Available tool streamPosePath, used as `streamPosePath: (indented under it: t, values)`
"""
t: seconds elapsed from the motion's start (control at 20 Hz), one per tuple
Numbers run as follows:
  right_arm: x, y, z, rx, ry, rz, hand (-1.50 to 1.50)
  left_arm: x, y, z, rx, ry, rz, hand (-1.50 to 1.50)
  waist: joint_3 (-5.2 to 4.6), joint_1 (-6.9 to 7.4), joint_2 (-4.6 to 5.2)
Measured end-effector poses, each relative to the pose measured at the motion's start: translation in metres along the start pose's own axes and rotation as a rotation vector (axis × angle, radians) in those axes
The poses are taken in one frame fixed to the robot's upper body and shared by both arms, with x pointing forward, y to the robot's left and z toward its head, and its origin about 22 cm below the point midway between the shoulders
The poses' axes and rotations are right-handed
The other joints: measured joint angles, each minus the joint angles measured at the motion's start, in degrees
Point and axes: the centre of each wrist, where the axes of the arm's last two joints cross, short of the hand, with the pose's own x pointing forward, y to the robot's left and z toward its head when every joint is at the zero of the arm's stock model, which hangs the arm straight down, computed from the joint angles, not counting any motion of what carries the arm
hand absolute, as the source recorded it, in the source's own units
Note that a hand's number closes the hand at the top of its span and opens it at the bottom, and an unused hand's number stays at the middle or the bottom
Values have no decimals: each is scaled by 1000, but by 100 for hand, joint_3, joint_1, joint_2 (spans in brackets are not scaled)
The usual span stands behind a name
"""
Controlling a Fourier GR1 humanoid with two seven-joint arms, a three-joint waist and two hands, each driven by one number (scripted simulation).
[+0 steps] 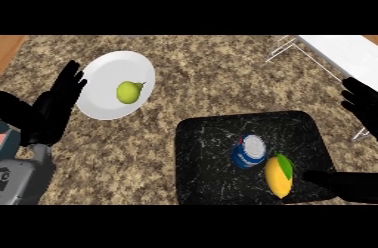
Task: Pick the can from the tray and place it in the tiered shelf
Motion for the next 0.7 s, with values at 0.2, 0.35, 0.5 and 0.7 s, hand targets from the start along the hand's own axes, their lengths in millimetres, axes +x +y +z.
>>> streamPosePath:
  t: [0.2, 0.35, 0.5, 0.7]
  values:
    - [18, -9, 2, 42, 110, 356, -150, 1, -8, -2, -16, -3, 0, 0, -19, 83, 21]
    - [33, 0, 6, 55, 172, 524, -150, 1, -12, -3, -36, -5, 1, 0, -13, 170, 35]
    - [50, 10, 4, 68, 190, 602, -150, 5, -17, -9, -48, -4, 0, 0, -6, 241, 52]
    - [53, 34, -8, 98, 201, 646, -150, 9, -25, -14, -60, -12, 3, 0, 1, 312, 64]
